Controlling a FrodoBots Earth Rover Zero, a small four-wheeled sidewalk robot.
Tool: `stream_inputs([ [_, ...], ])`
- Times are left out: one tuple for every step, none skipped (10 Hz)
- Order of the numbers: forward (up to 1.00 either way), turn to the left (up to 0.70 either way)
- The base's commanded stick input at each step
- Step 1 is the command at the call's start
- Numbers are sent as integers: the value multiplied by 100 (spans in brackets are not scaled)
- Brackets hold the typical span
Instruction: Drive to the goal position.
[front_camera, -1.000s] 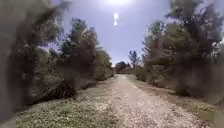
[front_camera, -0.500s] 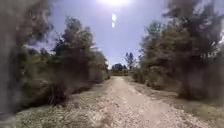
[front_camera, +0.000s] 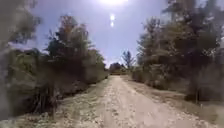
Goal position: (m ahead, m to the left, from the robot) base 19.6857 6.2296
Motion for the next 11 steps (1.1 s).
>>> stream_inputs([
  [70, 0],
  [70, 0],
  [70, 0],
  [70, 0],
  [70, 0],
  [70, 0],
  [70, 0],
  [70, -4],
  [70, -10],
  [70, -35],
  [70, -23],
])
